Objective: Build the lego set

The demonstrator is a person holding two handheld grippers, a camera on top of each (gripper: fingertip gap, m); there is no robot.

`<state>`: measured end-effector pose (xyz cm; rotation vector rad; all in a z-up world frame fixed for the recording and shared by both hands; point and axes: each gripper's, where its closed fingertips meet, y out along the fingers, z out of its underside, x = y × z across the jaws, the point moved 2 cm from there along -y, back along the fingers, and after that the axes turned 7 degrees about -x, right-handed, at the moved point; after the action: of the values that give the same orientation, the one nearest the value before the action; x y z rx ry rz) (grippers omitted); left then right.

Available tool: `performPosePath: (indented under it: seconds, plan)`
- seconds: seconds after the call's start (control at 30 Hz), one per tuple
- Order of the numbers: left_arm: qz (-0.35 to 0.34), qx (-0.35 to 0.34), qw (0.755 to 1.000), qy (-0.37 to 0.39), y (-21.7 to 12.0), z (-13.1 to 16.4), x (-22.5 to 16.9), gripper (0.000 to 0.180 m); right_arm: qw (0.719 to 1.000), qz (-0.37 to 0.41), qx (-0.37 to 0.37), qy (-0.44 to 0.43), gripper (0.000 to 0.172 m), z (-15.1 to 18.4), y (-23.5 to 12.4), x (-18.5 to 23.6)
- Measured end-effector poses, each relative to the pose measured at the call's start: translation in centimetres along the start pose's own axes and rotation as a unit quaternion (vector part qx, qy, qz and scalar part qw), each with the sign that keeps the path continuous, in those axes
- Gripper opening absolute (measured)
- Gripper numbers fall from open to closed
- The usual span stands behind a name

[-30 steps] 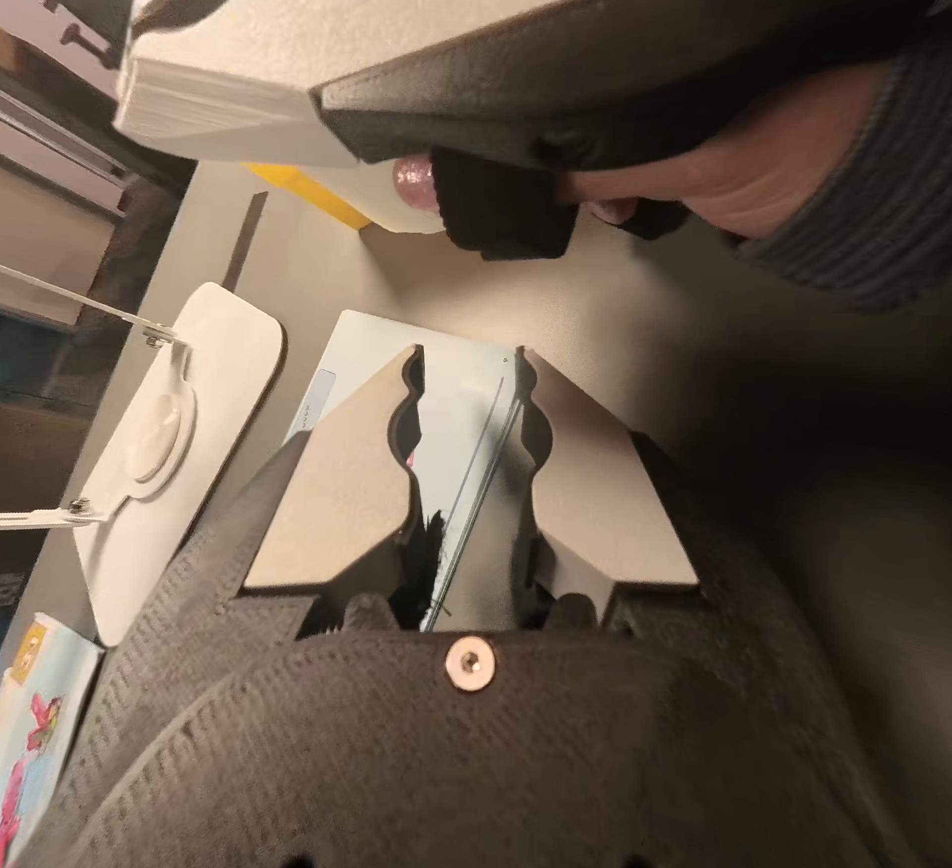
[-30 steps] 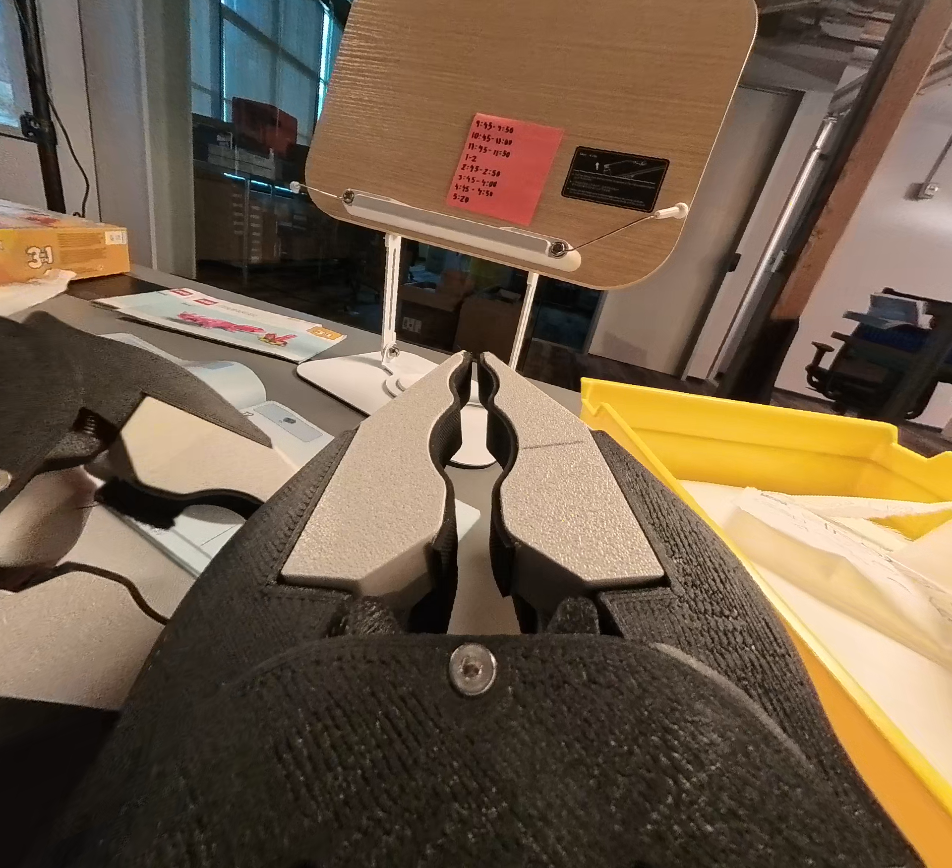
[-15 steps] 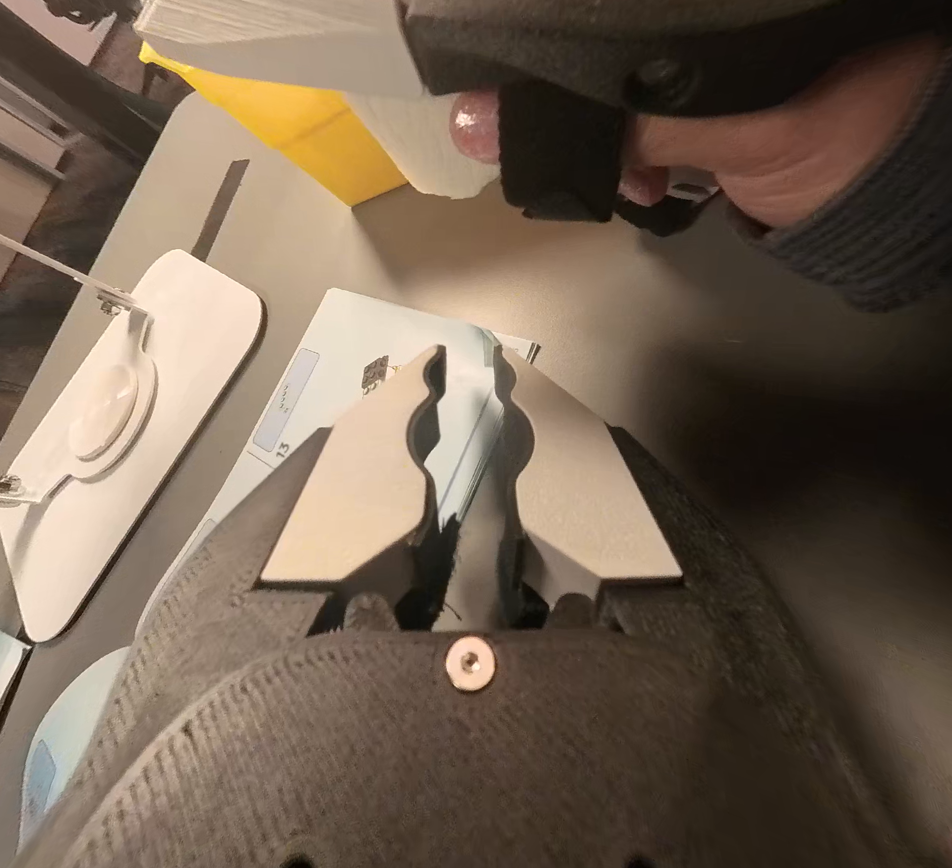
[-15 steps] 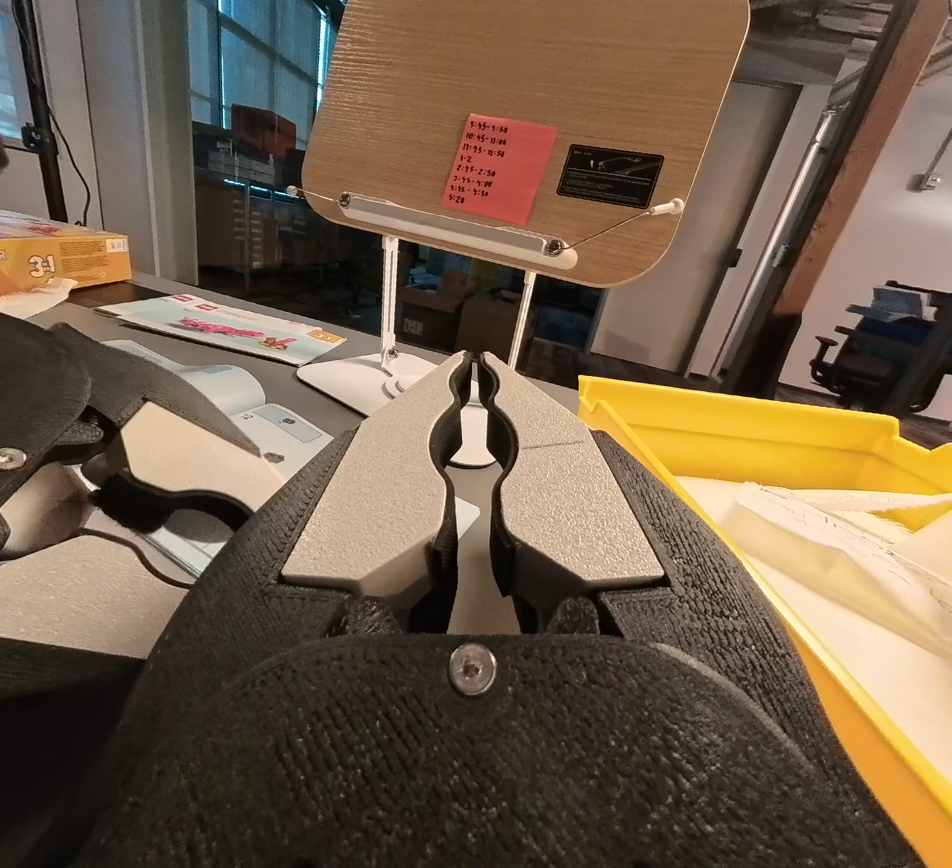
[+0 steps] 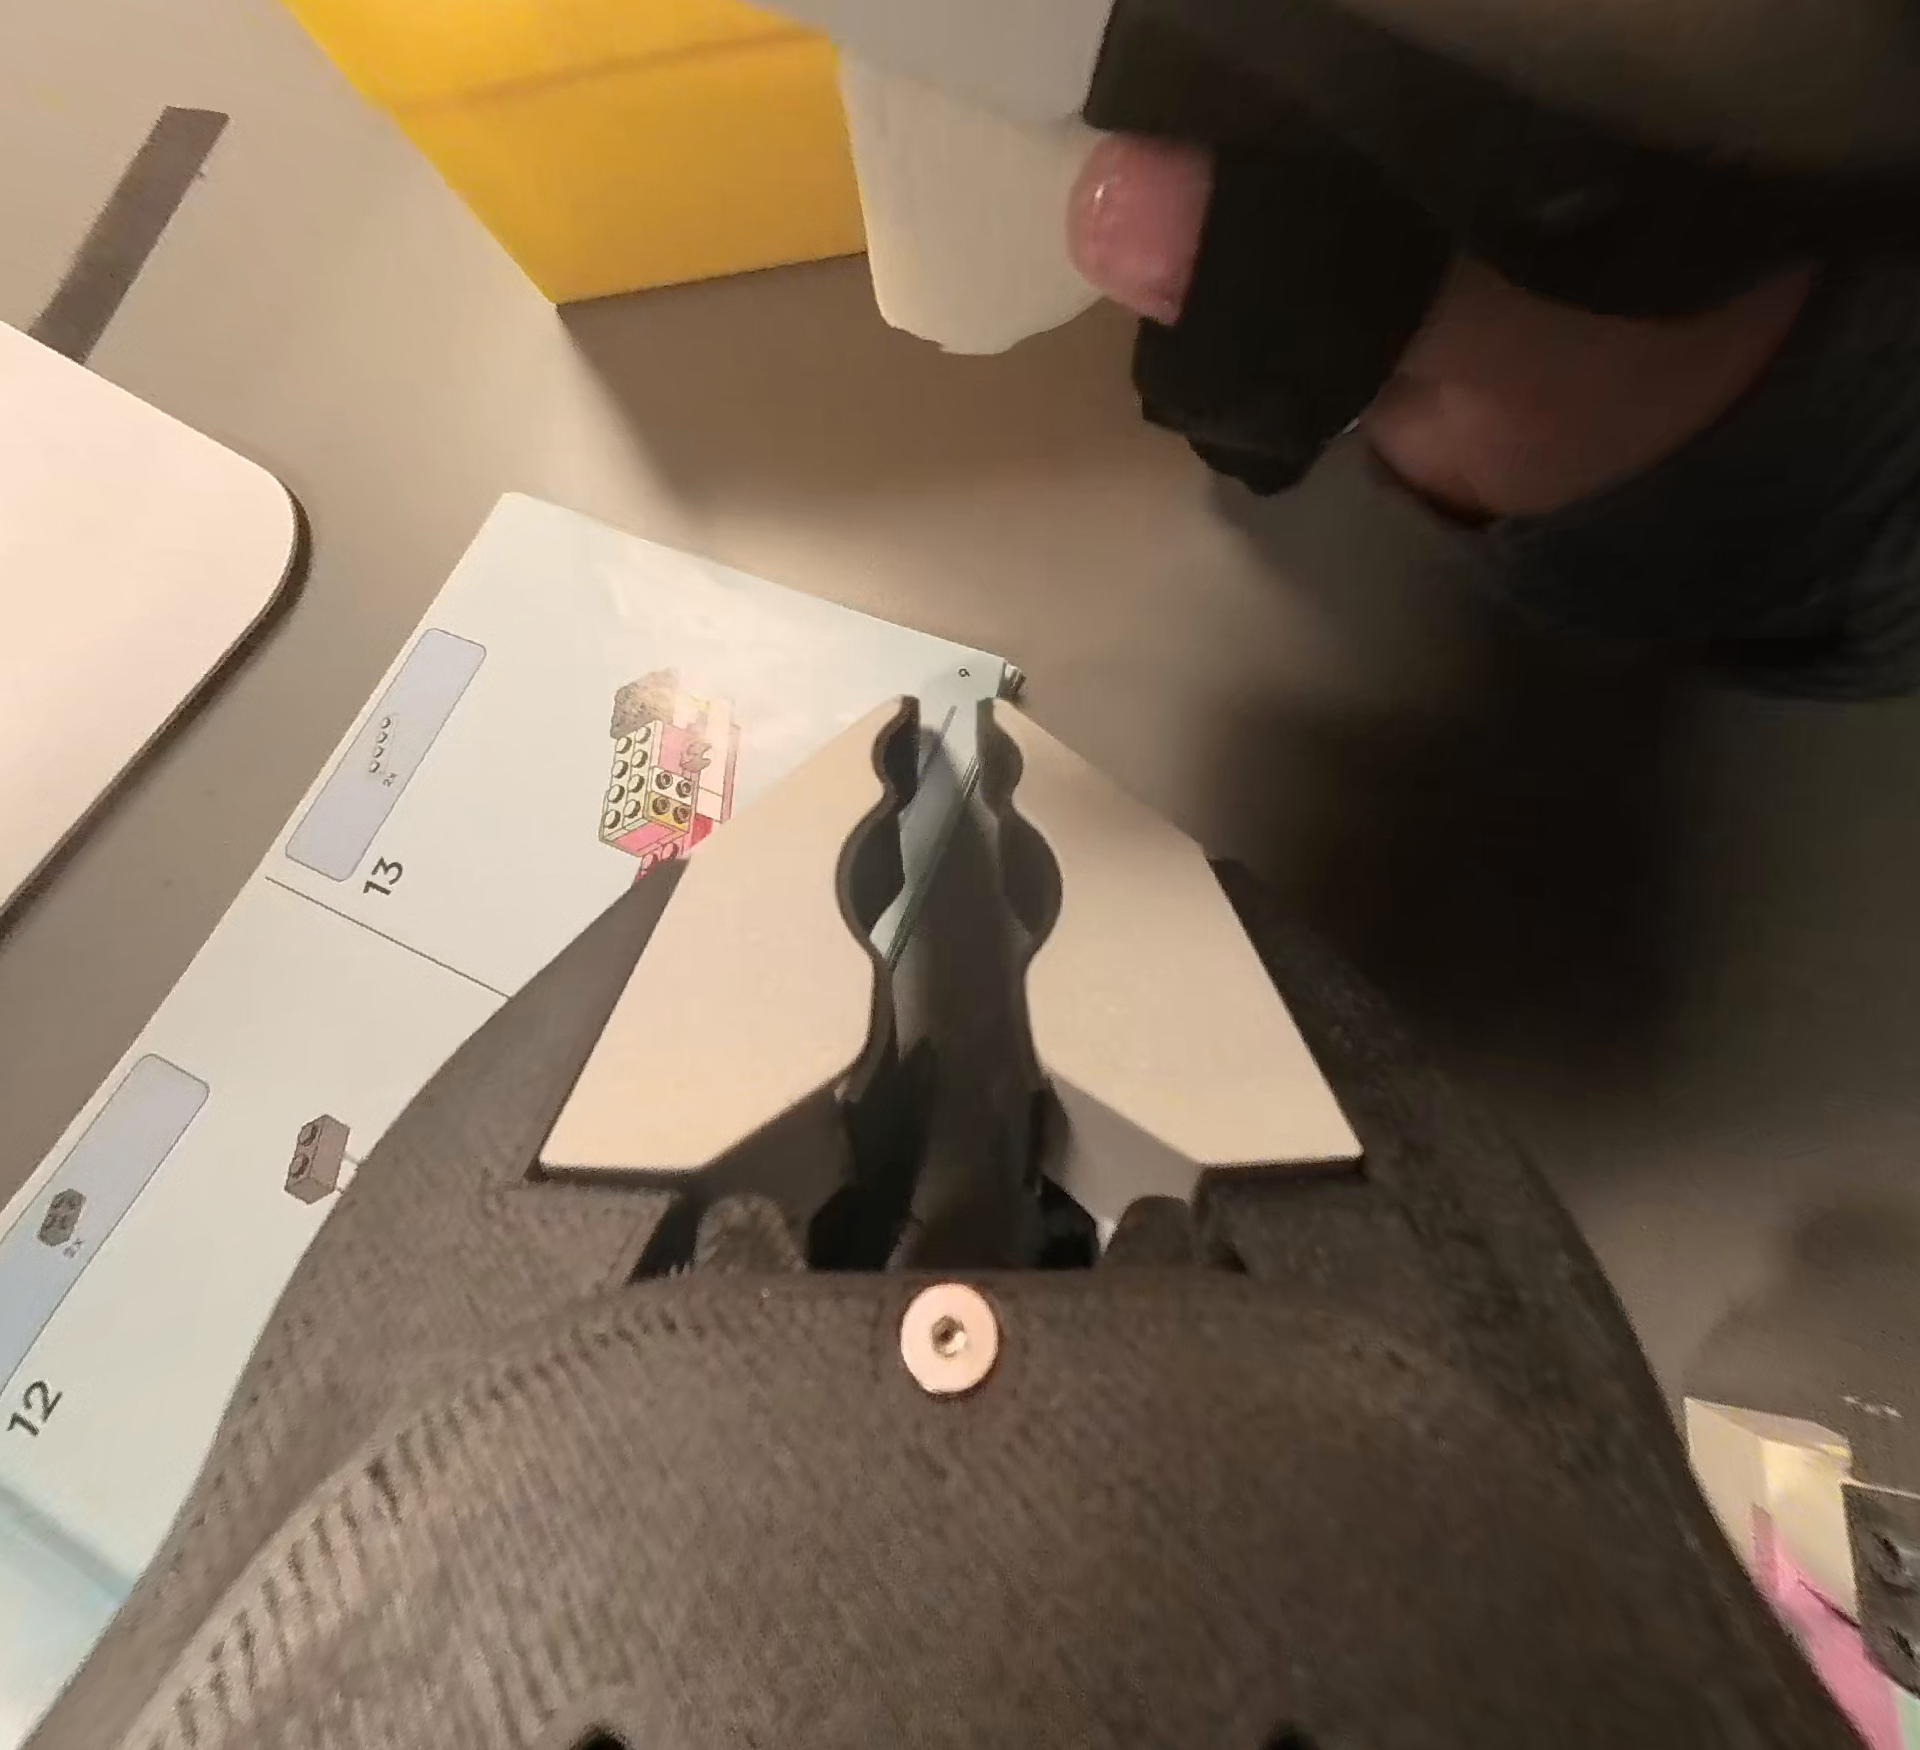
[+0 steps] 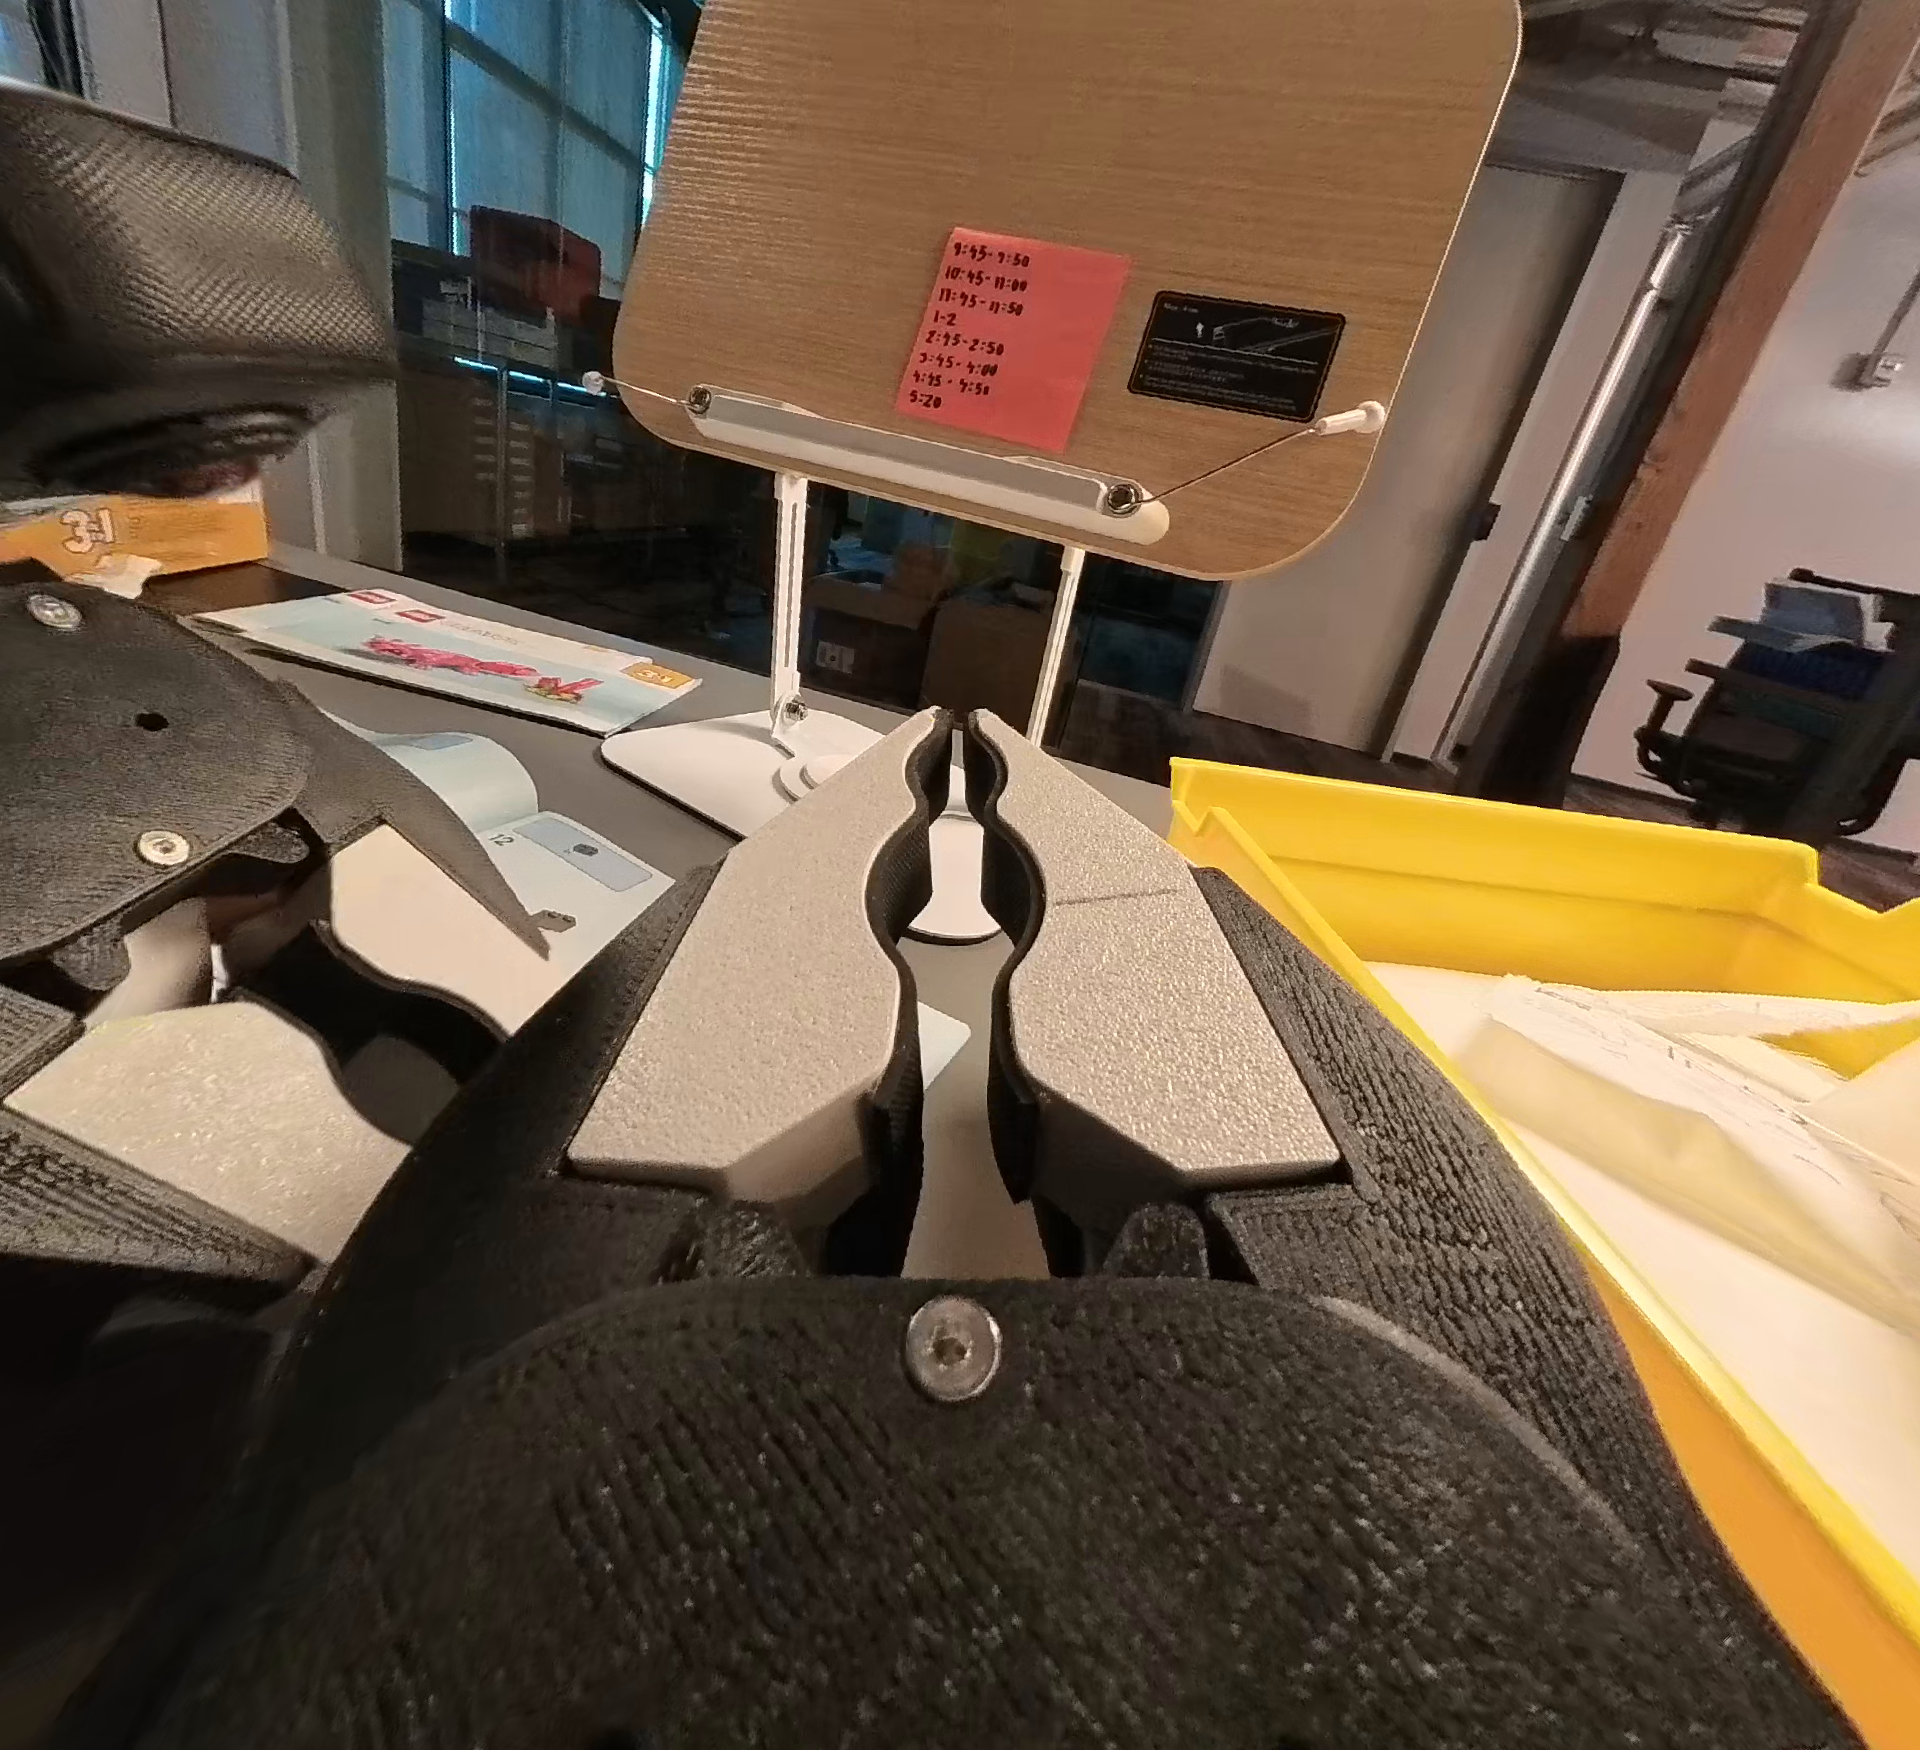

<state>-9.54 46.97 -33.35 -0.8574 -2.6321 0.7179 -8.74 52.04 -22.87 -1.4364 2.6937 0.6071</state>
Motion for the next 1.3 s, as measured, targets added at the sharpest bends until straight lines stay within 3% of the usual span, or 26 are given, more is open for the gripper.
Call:
performPosePath:
  seconds: [0.27, 0.4, 0.6, 1.1, 1.3]
  plan:
    - [-0.014, 0.001, 0.999, 0.03, 0.0, 0.0, -0.2, 0.003, 1.0, 0.0, 0.002, 0.003, 0.0, 0.1, 0.0, 0.0]
    - [-0.012, -0.013, 0.999, 0.037, -0.1, -0.3, -0.3, 0.015, 1.0, 0.0, 0.002, 0.003, 0.0, 0.1, 0.1, 0.0]
    - [-0.024, -0.007, 0.999, 0.042, 0.0, -0.3, -0.2, 0.016, 1.0, -0.001, 0.003, 0.003, 0.0, 0.1, 0.1, 0.0]
    - [-0.087, -0.003, 0.992, 0.093, 0.1, -0.5, 0.3, 0.008, 1.0, -0.002, 0.004, 0.004, 0.0, 0.2, 0.2, 0.1]
    - [-0.058, -0.038, 0.995, 0.065, -0.1, -1.4, -0.3, 0.024, 1.0, -0.002, 0.004, 0.003, 0.0, 0.2, 0.2, 0.1]
